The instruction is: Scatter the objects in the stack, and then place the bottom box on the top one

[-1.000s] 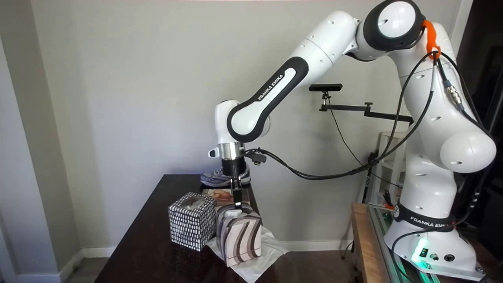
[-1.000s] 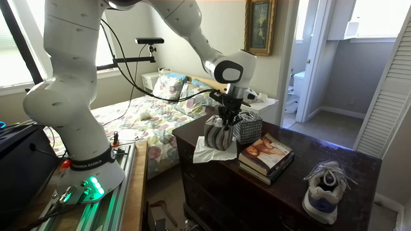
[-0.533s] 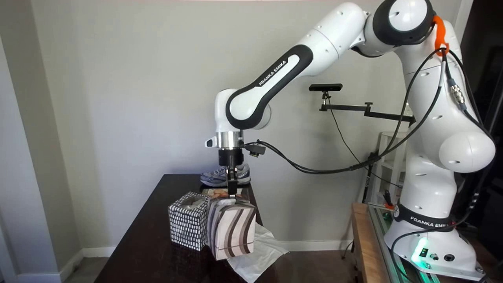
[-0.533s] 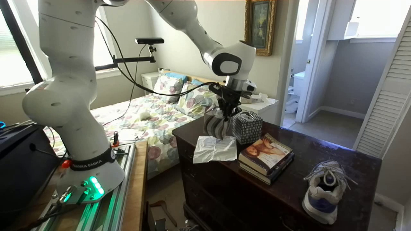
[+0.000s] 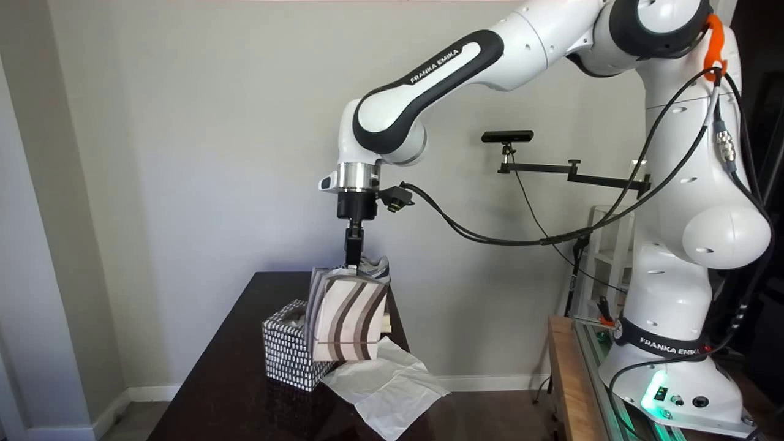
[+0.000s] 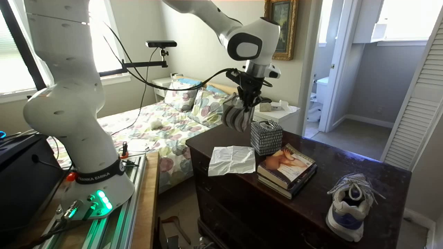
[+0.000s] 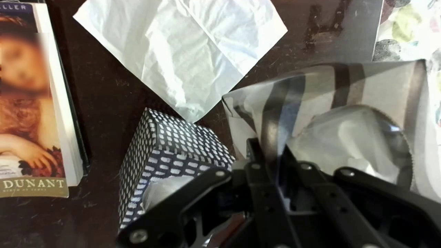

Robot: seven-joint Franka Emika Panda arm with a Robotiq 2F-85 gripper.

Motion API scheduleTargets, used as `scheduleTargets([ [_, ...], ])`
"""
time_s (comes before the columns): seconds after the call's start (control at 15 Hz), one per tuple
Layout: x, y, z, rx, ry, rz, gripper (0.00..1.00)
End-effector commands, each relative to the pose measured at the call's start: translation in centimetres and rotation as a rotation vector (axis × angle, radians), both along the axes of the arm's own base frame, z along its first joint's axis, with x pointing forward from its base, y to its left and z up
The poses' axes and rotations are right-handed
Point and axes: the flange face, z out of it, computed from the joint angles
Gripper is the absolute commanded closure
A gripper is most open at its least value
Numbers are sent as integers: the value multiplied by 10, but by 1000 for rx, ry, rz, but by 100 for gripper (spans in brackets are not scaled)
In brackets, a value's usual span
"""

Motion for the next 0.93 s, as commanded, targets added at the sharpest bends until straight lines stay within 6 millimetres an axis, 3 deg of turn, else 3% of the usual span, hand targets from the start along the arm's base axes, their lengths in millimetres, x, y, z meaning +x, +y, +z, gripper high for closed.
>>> scheduleTargets([
  [0.0,10,-12,29,13,-1,-64,97],
  [0.33,35,-28,42,-13,-3,-188,97],
  [0.87,72,-35,23,-84,44,-369,97],
])
